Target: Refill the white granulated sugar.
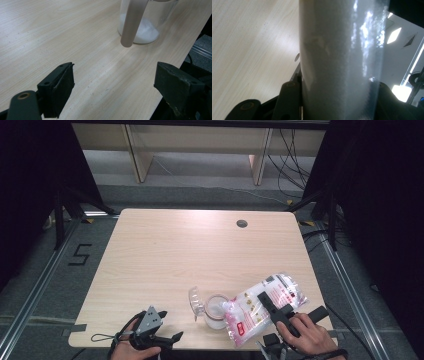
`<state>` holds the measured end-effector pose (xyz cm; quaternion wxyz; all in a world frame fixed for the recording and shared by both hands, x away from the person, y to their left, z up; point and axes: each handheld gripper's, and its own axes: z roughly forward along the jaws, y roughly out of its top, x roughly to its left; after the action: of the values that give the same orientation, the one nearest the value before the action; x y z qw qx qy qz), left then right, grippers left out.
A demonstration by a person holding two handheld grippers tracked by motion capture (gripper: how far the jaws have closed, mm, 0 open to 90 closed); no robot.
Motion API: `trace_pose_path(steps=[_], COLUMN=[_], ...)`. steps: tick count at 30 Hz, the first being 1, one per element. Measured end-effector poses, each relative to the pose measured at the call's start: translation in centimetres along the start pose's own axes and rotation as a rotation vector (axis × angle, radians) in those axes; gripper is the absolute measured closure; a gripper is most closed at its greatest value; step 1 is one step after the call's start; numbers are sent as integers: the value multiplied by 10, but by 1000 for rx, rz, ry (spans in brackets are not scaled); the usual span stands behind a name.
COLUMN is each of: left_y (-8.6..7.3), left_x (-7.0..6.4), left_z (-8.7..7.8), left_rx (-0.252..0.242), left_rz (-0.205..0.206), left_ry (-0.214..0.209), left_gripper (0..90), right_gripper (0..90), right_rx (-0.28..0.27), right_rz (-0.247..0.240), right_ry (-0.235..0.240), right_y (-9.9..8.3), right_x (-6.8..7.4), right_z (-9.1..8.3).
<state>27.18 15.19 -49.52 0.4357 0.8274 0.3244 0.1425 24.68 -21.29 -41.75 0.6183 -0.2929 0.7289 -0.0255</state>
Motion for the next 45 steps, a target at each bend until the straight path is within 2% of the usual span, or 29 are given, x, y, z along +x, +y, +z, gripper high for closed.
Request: trace_pose_path(steps=[3,5,6,8,11,14,15,18,19,20,21,22,23,24,25,26,27,32,33,34,35,40,45], left_y=[0,0,0,-1,0,0,0,0,0,0,0,-1,-1,-1,0,-1,0,-1,-1,-1,-1,0,-1], left_x=[0,1,1,-1,-1,-1,-1,0,0,-1,0,-2,-2,-2,0,-2,-1,-1,-2,0,0,-2,-1], left_z=[0,-1,-1,0,0,0,0,1,1,1,1,2,2,2,0,2,1,1,2,1,1,1,1], left_rx=[-2,8,11,-3,0,0,-2,-6,-4,3,14,-16,-15,-15,14,-6,1,-3,-9,7,10,-5,-9], left_rz=[-10,8,8,-24,-16,-25,-20,2,1,-13,-10,-34,-32,-32,-9,-32,-22,-20,-25,-8,-6,-29,-20], left_ry=[1,-2,-2,-2,2,-4,3,1,2,1,5,-4,-4,-3,6,-1,-1,2,-2,6,7,2,3], left_gripper=[158,158,158,158,158,158,158,158,158,158,158,158,158,158,158,158,158,158,158,158,158,158,158], right_gripper=[620,620,620,621,621,621,621,621,621,621,621,622,622,622,622,622,622,622,622,623,623,623,624], right_rx=[-2,-2,-5,0,-2,11,-3,17,17,12,18,4,21,24,11,9,17,20,16,16,27,29,25], right_rz=[-11,-3,-14,-8,-7,6,-14,-7,-16,-53,-61,-85,-54,-51,-75,-75,-51,-56,-72,-88,-72,-76,-67], right_ry=[0,-1,-1,-2,7,5,3,5,6,17,22,20,24,23,19,18,22,25,26,25,27,28,26], right_y=[0,0,0,1,0,1,1,1,1,0,1,2,3,3,4,4,5,5,5,4,5,5,5], right_x=[-1,0,-1,-1,-1,1,-1,-1,-1,-4,-5,-7,-5,-5,-6,-6,-5,-6,-7,-8,-7,-7,-7], right_z=[0,0,1,0,0,-1,0,-2,-2,-1,-1,0,-2,-2,-1,-1,-1,-1,-1,-1,-2,-2,-1])
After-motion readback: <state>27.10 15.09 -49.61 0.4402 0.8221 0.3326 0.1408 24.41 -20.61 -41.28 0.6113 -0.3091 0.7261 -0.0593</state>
